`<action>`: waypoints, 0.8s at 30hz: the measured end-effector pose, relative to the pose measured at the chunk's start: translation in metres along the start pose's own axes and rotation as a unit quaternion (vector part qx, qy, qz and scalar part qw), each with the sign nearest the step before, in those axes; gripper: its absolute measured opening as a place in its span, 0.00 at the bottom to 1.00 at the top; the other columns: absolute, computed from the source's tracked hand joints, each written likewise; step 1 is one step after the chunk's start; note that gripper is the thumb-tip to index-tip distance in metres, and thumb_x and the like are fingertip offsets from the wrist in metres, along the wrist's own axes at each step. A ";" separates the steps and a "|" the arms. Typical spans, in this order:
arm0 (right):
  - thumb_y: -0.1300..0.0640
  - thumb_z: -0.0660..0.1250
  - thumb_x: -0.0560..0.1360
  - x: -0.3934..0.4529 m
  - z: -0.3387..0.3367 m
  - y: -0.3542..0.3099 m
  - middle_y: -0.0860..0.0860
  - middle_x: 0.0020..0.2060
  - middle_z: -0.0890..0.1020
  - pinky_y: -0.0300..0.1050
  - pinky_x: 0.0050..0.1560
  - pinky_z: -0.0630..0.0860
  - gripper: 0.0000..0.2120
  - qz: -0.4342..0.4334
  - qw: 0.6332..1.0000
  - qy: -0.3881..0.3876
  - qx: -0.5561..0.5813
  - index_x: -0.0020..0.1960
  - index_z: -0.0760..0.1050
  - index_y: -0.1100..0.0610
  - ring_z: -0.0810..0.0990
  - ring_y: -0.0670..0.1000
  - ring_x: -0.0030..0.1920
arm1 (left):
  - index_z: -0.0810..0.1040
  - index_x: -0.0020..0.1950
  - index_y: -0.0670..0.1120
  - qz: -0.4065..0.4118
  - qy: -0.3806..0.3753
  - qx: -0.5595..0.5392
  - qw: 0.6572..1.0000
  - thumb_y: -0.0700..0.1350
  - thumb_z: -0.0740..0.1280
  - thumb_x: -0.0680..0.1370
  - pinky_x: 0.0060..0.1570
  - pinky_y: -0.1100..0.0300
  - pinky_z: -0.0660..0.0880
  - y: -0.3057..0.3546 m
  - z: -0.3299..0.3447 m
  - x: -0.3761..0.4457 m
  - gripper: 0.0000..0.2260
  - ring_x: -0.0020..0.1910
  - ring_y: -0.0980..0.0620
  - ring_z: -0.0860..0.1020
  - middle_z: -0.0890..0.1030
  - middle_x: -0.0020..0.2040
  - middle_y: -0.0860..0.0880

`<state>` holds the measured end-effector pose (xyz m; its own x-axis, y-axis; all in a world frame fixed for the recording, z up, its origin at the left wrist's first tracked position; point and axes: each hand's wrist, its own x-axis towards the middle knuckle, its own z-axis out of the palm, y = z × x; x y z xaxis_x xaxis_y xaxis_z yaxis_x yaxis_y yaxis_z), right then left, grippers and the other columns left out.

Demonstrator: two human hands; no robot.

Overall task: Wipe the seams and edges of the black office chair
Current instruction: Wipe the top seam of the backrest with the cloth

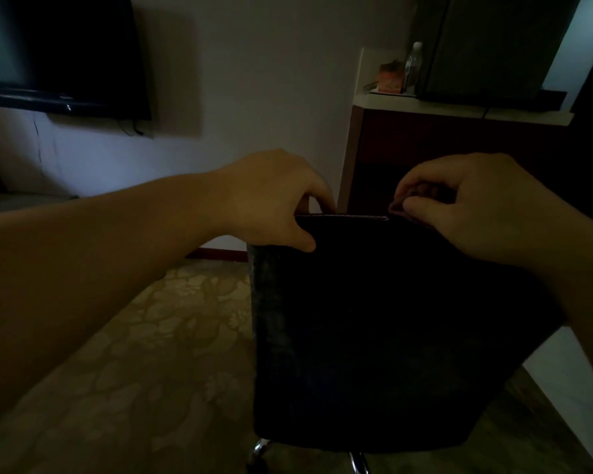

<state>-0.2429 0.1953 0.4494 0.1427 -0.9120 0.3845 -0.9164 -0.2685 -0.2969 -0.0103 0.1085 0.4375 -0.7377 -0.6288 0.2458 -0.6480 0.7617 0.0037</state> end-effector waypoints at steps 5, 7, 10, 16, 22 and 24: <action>0.66 0.67 0.73 -0.003 0.008 -0.004 0.45 0.40 0.79 0.33 0.38 0.73 0.13 -0.025 0.994 -0.025 0.101 0.44 0.80 0.48 0.77 0.43 0.40 | 0.79 0.65 0.59 -0.006 -0.006 -0.022 1.000 0.58 0.77 0.70 0.43 0.74 0.70 -0.002 0.002 0.003 0.24 0.44 0.65 0.79 0.82 0.45 0.61; 0.68 0.67 0.72 0.001 0.007 -0.005 0.42 0.38 0.81 0.29 0.34 0.72 0.14 -0.029 0.991 -0.039 0.127 0.42 0.81 0.48 0.79 0.41 0.37 | 0.79 0.66 0.59 -0.004 -0.001 -0.017 1.000 0.58 0.77 0.70 0.43 0.76 0.68 -0.002 0.003 0.002 0.24 0.44 0.63 0.78 0.80 0.45 0.61; 0.68 0.67 0.72 0.007 0.007 -0.005 0.41 0.36 0.82 0.28 0.32 0.71 0.14 -0.034 0.991 -0.030 0.125 0.42 0.80 0.49 0.79 0.39 0.35 | 0.79 0.66 0.59 -0.009 -0.002 -0.017 1.000 0.58 0.77 0.71 0.44 0.74 0.68 -0.002 0.003 0.002 0.24 0.46 0.62 0.78 0.79 0.45 0.62; 0.70 0.67 0.72 0.013 0.002 -0.005 0.47 0.38 0.84 0.40 0.37 0.77 0.15 -0.045 0.989 -0.061 0.131 0.41 0.81 0.50 0.82 0.45 0.38 | 0.79 0.65 0.58 -0.006 0.002 -0.022 1.000 0.58 0.77 0.71 0.46 0.73 0.70 0.000 0.004 0.003 0.23 0.44 0.63 0.78 0.78 0.43 0.63; 0.68 0.68 0.69 0.015 0.003 -0.004 0.48 0.40 0.83 0.40 0.39 0.78 0.14 -0.062 0.986 -0.081 0.129 0.45 0.79 0.50 0.82 0.48 0.39 | 0.79 0.66 0.58 0.003 -0.007 -0.028 1.000 0.58 0.77 0.71 0.42 0.78 0.68 0.003 0.005 0.004 0.25 0.42 0.68 0.76 0.76 0.42 0.66; 0.67 0.69 0.69 0.017 0.005 -0.005 0.45 0.38 0.83 0.31 0.34 0.75 0.12 -0.068 0.990 -0.050 0.114 0.43 0.78 0.50 0.81 0.42 0.36 | 0.78 0.67 0.57 0.010 -0.011 -0.020 1.000 0.59 0.76 0.71 0.43 0.77 0.68 0.004 0.003 0.006 0.26 0.41 0.68 0.75 0.76 0.43 0.65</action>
<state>-0.2340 0.1801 0.4532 0.3057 -0.8859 0.3488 -0.7793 -0.4433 -0.4430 -0.0180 0.1075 0.4357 -0.7549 -0.6164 0.2241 -0.6252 0.7795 0.0380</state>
